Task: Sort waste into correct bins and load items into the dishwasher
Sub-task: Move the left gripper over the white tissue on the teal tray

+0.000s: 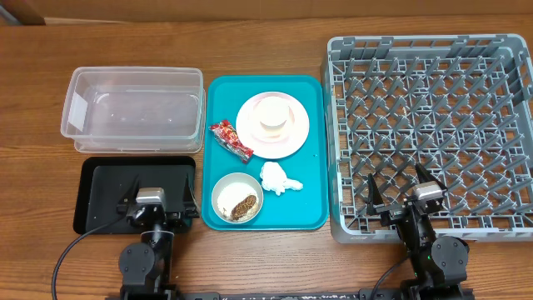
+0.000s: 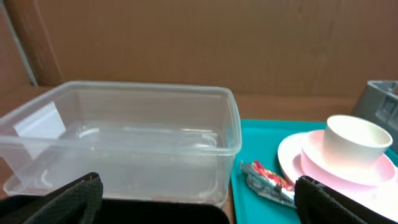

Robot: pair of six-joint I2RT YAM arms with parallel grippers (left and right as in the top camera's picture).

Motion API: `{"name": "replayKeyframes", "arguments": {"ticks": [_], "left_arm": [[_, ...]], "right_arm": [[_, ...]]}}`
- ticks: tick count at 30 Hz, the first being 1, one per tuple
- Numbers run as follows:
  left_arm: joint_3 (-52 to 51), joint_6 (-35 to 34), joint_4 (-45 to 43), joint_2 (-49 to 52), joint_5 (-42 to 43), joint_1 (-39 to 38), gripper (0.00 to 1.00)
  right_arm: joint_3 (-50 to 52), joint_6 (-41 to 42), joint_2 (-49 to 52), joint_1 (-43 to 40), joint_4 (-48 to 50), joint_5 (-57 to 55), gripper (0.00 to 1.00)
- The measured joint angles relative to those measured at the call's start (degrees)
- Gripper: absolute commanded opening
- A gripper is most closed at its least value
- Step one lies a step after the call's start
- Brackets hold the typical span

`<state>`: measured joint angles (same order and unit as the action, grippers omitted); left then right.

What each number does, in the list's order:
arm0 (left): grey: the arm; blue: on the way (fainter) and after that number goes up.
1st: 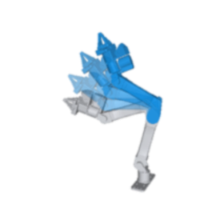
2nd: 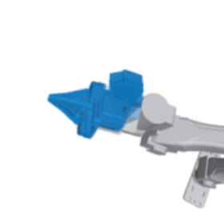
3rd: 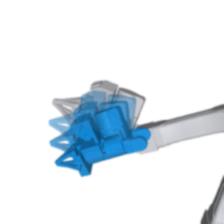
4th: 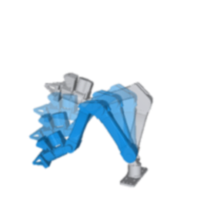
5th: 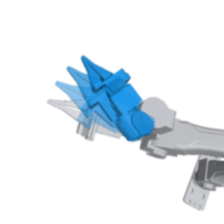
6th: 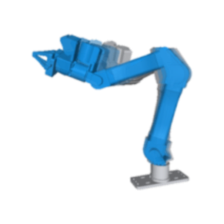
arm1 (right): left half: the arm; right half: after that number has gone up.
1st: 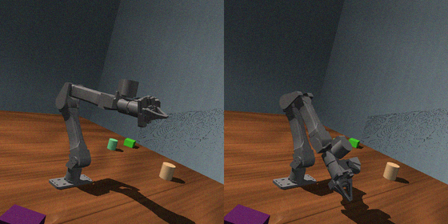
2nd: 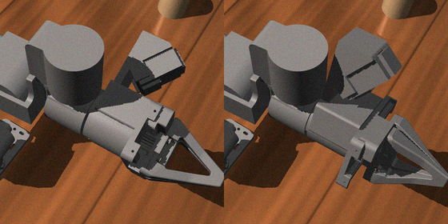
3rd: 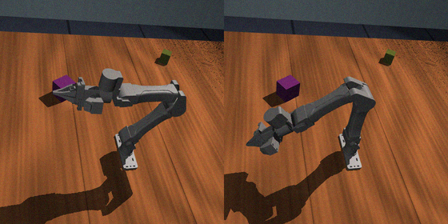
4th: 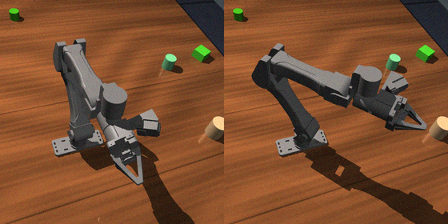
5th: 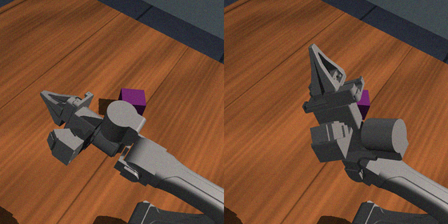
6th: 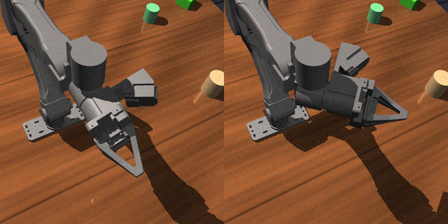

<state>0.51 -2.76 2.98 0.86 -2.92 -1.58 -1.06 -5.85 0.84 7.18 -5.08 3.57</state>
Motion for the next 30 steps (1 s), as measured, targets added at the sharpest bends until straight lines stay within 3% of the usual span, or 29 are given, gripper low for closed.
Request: {"name": "replayKeyframes", "arguments": {"ticks": [5, 16, 23, 30], "left_arm": [[0.0, 0.0, -2.9, 0.0, 1.0, 0.0, 1.00], [2.1, -3.2, -1.7, 0.0, 13.4, 0.0, 1.00], [16.4, -4.8, 11.3, 2.3, 16.8, 0.0, 1.00], [36.3, -5.0, 24.0, 18.1, 26.5, 0.0, 1.00]], "right_arm": [[0.0, 0.0, 0.0, 0.0, 0.0, 0.0, 1.00], [0.0, 0.0, 0.0, 0.0, 0.0, 0.0, 1.00], [0.0, 0.0, 0.0, 0.0, 0.0, 0.0, 1.00], [0.0, 0.0, 0.0, 0.0, 0.0, 0.0, 1.00]]}}
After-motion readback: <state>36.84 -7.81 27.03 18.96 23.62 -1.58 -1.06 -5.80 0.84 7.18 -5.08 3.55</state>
